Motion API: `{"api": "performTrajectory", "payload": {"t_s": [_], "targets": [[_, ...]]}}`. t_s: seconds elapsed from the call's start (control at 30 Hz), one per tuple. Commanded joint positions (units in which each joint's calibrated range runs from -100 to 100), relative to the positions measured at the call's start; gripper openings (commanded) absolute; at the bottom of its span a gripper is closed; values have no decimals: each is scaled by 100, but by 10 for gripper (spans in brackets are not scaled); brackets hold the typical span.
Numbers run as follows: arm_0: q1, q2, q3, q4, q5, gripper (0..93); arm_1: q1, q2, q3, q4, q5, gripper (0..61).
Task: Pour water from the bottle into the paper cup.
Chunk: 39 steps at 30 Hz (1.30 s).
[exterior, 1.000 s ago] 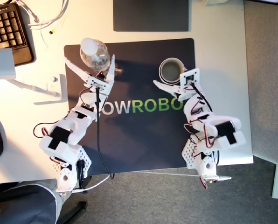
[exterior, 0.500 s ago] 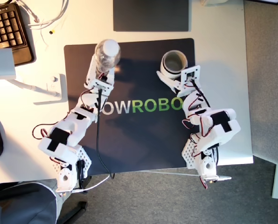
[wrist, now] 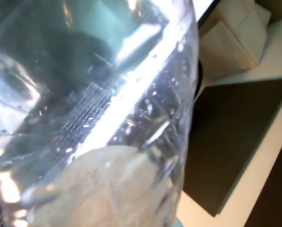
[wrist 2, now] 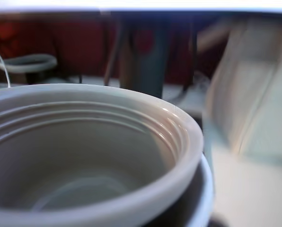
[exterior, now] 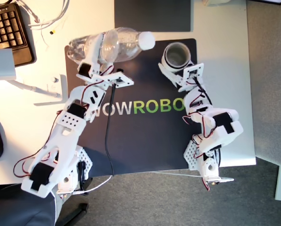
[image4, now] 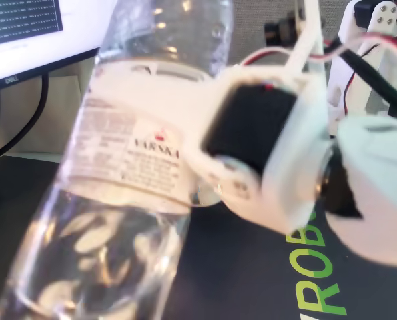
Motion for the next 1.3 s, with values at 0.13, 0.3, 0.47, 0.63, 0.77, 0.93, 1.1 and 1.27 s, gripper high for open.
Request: {"api": "performTrajectory", "payload": {"t_s": [0.13, 0.3, 0.47, 0.63, 0.77, 0.93, 1.1, 1.27], "targets": [[-66, -838, -2187, 1816, -713, 0, -384, -192, -1194, -1227, 645, 85], [-106, -621, -2977, 2809, -1206, 0, -599, 366, -1194, -1521, 840, 85], [-40, -447, -3341, 3445, -1709, 0, -695, 718, -1203, -1733, 869, 85], [-14, -100, -3695, 4561, -2447, 0, -742, 787, -1376, -1758, 923, 85], [-145, 282, -3750, 4993, -2667, 0, -742, 796, -1376, -1758, 928, 85], [-132, 786, -4640, 5335, -2642, 0, -730, 890, -1167, -1839, 899, 85], [-132, 899, -5503, 5416, -2462, 0, -635, 1268, -367, -1978, 884, 85], [-158, 856, -5967, 5490, -2383, 0, -635, 1689, -194, -2280, 869, 84]]}}
